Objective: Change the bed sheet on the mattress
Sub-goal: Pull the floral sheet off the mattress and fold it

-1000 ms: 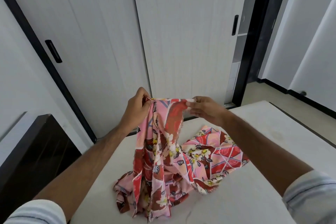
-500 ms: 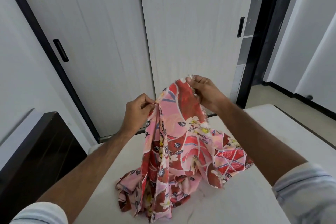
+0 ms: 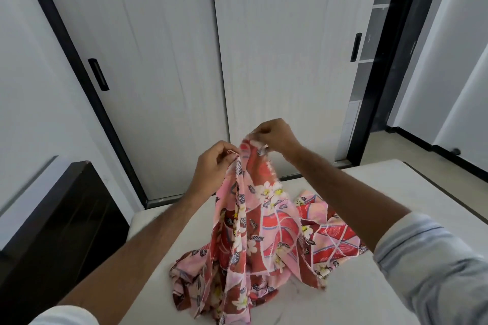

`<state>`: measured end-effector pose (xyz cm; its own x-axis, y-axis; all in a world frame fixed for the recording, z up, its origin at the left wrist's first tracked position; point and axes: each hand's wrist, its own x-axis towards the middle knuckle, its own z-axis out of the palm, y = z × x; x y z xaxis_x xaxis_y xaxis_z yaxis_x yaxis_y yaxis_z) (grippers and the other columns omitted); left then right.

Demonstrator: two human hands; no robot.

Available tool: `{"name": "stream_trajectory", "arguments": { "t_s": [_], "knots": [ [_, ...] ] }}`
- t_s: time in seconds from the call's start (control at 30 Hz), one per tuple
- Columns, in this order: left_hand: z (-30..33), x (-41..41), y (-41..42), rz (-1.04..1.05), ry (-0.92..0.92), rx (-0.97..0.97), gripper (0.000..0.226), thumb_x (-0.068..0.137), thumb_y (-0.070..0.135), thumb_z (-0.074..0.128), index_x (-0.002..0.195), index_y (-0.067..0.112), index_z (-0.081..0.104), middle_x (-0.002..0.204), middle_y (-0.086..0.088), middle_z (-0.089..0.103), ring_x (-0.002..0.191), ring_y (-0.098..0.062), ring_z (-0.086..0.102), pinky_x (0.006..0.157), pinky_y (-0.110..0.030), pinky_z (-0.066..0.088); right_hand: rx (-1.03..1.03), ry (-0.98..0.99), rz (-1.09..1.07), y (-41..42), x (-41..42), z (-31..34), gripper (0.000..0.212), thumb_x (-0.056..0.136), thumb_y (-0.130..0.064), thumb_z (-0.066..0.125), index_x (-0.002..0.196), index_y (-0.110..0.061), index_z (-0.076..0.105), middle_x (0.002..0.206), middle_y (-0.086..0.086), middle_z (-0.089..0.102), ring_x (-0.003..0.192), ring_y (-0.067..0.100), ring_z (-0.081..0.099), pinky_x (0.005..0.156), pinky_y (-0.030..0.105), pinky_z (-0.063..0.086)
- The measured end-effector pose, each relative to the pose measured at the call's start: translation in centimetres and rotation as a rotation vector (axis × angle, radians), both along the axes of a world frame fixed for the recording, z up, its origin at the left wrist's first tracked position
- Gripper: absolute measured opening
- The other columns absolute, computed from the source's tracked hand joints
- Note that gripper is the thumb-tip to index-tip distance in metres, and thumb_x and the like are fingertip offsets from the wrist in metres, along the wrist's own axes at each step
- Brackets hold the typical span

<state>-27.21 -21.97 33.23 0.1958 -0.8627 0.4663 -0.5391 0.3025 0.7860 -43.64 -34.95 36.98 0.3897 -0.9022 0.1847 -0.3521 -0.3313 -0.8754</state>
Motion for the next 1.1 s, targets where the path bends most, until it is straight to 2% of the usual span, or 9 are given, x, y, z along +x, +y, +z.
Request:
{"name": "stream_trajectory", "arguments": {
  "t_s": [0.17,0.37,0.5,0.6,0.73,0.83,0.9,1.03,1.1],
  "knots": [
    [-1.5,-0.8,0.3,0.009,0.145,0.052,0.012,0.094,0.012,0.069,0.102,0.021,0.071,0.09,0.008,0.074,0.089,-0.012,0.07,0.075,-0.026,0.053,0.15,-0.063,0.256,2.9,1.0,-1.5,0.005,0.084,-0.008,0.078,0.089,-0.007,0.076,0.08,0.013,0.071,0.07,0.017,0.065,0.066,0.03,0.06],
    [-1.5,-0.3,1.0,0.059,-0.005,-0.026,0.047,0.085,0.012,0.079,0.127,0.013,0.058,0.08,0.003,0.075,0.076,-0.008,0.072,0.073,-0.018,0.056,0.225,-0.07,0.313,4.4,0.4,-2.8,0.016,0.091,-0.002,0.069,0.104,0.006,0.072,0.089,0.025,0.069,0.073,0.018,0.066,0.069,0.025,0.061],
    [-1.6,0.1,1.2,0.022,-0.155,-0.02,0.056,0.085,0.007,0.079,0.134,0.013,0.054,0.079,0.009,0.072,0.075,-0.005,0.071,0.075,-0.014,0.055,0.26,-0.039,0.337,5.1,0.2,-3.7,0.02,0.096,-0.007,0.064,0.109,0.007,0.07,0.105,0.03,0.069,0.085,0.028,0.068,0.082,0.035,0.062],
    [-1.5,-0.1,1.2,0.022,-0.219,0.001,0.055,0.087,0.008,0.078,0.136,0.014,0.053,0.081,0.007,0.071,0.073,-0.004,0.069,0.07,-0.01,0.052,0.213,-0.055,0.306,5.7,0.1,-4.3,0.016,0.097,-0.005,0.061,0.105,0.006,0.071,0.101,0.028,0.071,0.084,0.026,0.068,0.079,0.034,0.062],
    [-1.3,-0.3,0.9,0.039,-0.252,0.04,0.054,0.089,0.012,0.077,0.136,0.017,0.05,0.08,0.003,0.071,0.073,-0.005,0.067,0.064,-0.009,0.049,0.14,-0.095,0.235,6.0,0.1,-5.2,0.014,0.096,-0.01,0.063,0.096,-0.002,0.075,0.093,0.024,0.072,0.079,0.03,0.068,0.087,0.053,0.057],
    [-1.3,-0.5,0.7,0.036,-0.297,0.082,0.053,0.091,0.015,0.075,0.137,0.02,0.049,0.081,0.001,0.07,0.072,-0.006,0.066,0.062,-0.008,0.046,0.157,-0.08,0.224,6.2,-0.1,-5.4,0.016,0.095,-0.015,0.063,0.095,-0.007,0.077,0.093,0.021,0.073,0.092,0.043,0.069,0.092,0.058,0.054],
    [-1.3,-0.7,0.6,0.031,-0.349,0.1,0.052,0.093,0.014,0.072,0.138,0.019,0.048,0.081,0.0,0.069,0.071,-0.009,0.065,0.062,-0.01,0.044,0.134,-0.064,0.22,6.4,-0.1,-5.6,0.018,0.092,-0.019,0.062,0.093,-0.011,0.078,0.091,0.02,0.074,0.088,0.042,0.068,0.09,0.054,0.056],
    [-1.2,-1.2,0.4,0.067,-0.537,0.099,0.047,0.097,0.016,0.064,0.138,0.021,0.043,0.08,-0.005,0.067,0.07,-0.022,0.065,0.062,-0.035,0.054,0.006,0.003,0.211,7.0,0.1,-5.7,0.026,0.094,-0.025,0.055,0.089,-0.012,0.077,0.084,0.021,0.07,0.072,0.034,0.062,0.074,0.046,0.053],
    [-1.1,-1.3,0.2,0.083,-0.573,0.084,0.046,0.099,0.02,0.063,0.139,0.02,0.041,0.081,-0.005,0.068,0.069,-0.023,0.066,0.06,-0.035,0.054,-0.002,-0.014,0.204,7.1,0.0,-5.8,0.027,0.094,-0.03,0.057,0.089,-0.015,0.078,0.082,0.022,0.069,0.067,0.03,0.058,0.067,0.045,0.05]
  ]
}}
